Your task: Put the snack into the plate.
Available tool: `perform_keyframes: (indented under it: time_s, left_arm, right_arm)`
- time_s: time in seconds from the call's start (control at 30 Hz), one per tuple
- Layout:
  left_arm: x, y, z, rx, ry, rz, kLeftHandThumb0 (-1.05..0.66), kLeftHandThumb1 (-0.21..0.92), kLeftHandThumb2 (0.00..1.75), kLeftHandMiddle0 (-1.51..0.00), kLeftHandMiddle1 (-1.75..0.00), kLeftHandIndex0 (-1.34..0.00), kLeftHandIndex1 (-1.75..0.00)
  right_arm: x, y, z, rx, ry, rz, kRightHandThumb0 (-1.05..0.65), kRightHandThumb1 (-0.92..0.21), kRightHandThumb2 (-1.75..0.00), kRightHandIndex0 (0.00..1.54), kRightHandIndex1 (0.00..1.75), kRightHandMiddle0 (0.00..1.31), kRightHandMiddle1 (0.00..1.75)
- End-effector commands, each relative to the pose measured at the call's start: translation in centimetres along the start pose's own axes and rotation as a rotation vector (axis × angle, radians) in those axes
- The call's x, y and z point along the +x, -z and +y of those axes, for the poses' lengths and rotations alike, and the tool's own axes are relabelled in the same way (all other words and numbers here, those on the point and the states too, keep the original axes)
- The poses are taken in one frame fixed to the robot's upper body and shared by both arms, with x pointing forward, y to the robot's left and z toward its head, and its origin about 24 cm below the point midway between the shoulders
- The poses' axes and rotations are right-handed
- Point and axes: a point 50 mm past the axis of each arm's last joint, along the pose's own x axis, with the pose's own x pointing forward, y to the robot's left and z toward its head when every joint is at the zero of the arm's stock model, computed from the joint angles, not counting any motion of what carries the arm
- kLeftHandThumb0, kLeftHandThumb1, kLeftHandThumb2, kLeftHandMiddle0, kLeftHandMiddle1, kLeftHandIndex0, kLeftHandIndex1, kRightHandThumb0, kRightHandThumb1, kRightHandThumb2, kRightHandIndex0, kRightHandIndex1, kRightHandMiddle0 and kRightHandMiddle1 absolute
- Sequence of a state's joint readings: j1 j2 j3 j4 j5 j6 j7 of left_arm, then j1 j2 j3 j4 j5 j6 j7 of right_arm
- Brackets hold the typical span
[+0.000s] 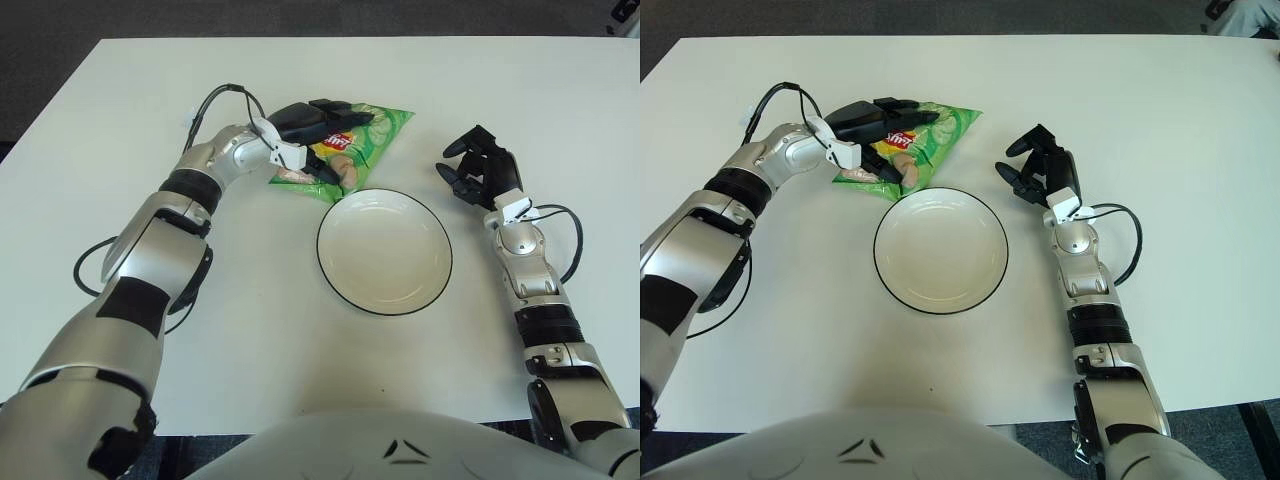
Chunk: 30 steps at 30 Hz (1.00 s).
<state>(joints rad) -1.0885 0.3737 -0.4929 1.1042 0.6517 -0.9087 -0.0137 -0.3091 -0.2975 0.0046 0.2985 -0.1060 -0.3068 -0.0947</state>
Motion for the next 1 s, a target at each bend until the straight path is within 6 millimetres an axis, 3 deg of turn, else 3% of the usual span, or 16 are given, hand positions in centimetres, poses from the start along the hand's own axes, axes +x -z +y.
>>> perform_keyframes:
  time_s: [0.0, 0.1, 0.27, 0.33, 0.4, 0.5, 0.57, 0.67, 0.73, 0.83, 0.9, 0.97]
  left_arm:
    - [-0.5, 0.3, -1.8, 0.069, 0.091, 0.008, -0.43, 0.83, 0.00, -0.34, -1.01, -0.53, -0.66]
    - [-0.5, 0.5, -1.9, 0.080, 0.092, 0.014, -0.29, 0.84, 0.00, -0.30, -1.15, -0.45, -0.81]
    - [-0.6, 1.0, -2.0, 0.116, 0.117, 0.059, -0.12, 0.88, 0.02, -0.28, -1.20, -0.40, -0.87]
    - [-0.6, 1.1, -2.1, 0.141, 0.124, 0.073, 0.11, 0.90, 0.15, -0.36, -1.34, -0.39, -1.01]
    - [-0.5, 1.1, -2.1, 0.166, 0.122, 0.073, 0.05, 0.91, 0.21, -0.36, -1.39, -0.43, -1.20]
    - [-0.6, 1.1, -2.3, 0.206, 0.103, 0.062, 0.02, 0.82, 0.45, -0.38, -1.43, -0.42, -1.45]
    - [-0.7, 1.1, -2.3, 0.221, 0.093, 0.057, 0.01, 0.67, 0.74, -0.42, -1.49, -0.38, -1.63]
    - [-1.0, 1.3, -2.4, 0.235, 0.059, 0.059, 0.00, 0.56, 0.93, -0.50, -1.50, -0.36, -1.71]
    - [-1.2, 1.4, -2.5, 0.228, 0.029, 0.065, 0.00, 0.51, 0.99, -0.54, -1.51, -0.36, -1.73]
    - [-1.5, 1.6, -2.6, 0.197, -0.036, 0.076, 0.00, 0.43, 1.15, -0.53, -1.65, -0.37, -1.74]
    - [-1.8, 1.7, -2.6, 0.183, -0.072, 0.080, 0.25, 0.47, 1.11, -0.49, -1.71, -0.48, -1.74]
    - [-1.9, 1.7, -2.6, 0.181, -0.090, 0.081, 0.33, 0.48, 1.09, -0.48, -1.73, -0.53, -1.74]
  right_arm:
    - [-7.3, 6.9, 3.0, 0.000, -0.123, 0.350, -0.36, -0.92, -0.32, 0.76, 1.75, 0.42, 1.54]
    - [-7.3, 6.9, 3.1, 0.000, -0.123, 0.350, -0.36, -0.92, -0.32, 0.76, 1.75, 0.42, 1.54]
    - [-7.3, 6.9, 3.0, 0.001, -0.124, 0.350, -0.36, -0.92, -0.33, 0.76, 1.75, 0.41, 1.54]
    - [-7.3, 6.9, 3.0, 0.002, -0.124, 0.351, -0.36, -0.92, -0.33, 0.76, 1.75, 0.41, 1.54]
    - [-7.3, 6.9, 3.0, 0.002, -0.125, 0.352, -0.36, -0.92, -0.33, 0.76, 1.75, 0.41, 1.54]
    - [-7.3, 7.0, 3.0, 0.003, -0.126, 0.354, -0.36, -0.92, -0.33, 0.76, 1.75, 0.41, 1.54]
    - [-7.3, 7.0, 3.0, 0.003, -0.126, 0.354, -0.36, -0.92, -0.33, 0.76, 1.75, 0.41, 1.54]
    - [-7.3, 7.1, 3.0, 0.006, -0.127, 0.356, -0.36, -0.92, -0.33, 0.76, 1.75, 0.41, 1.54]
    - [-7.3, 7.1, 3.0, 0.007, -0.128, 0.356, -0.36, -0.92, -0.33, 0.76, 1.75, 0.41, 1.54]
    - [-7.3, 7.1, 3.0, 0.009, -0.129, 0.358, -0.36, -0.92, -0.33, 0.76, 1.75, 0.41, 1.54]
    - [-7.3, 7.1, 3.0, 0.011, -0.129, 0.359, -0.36, -0.92, -0.33, 0.76, 1.74, 0.41, 1.54]
    - [-7.3, 7.1, 3.1, 0.012, -0.130, 0.359, -0.36, -0.92, -0.33, 0.76, 1.74, 0.41, 1.54]
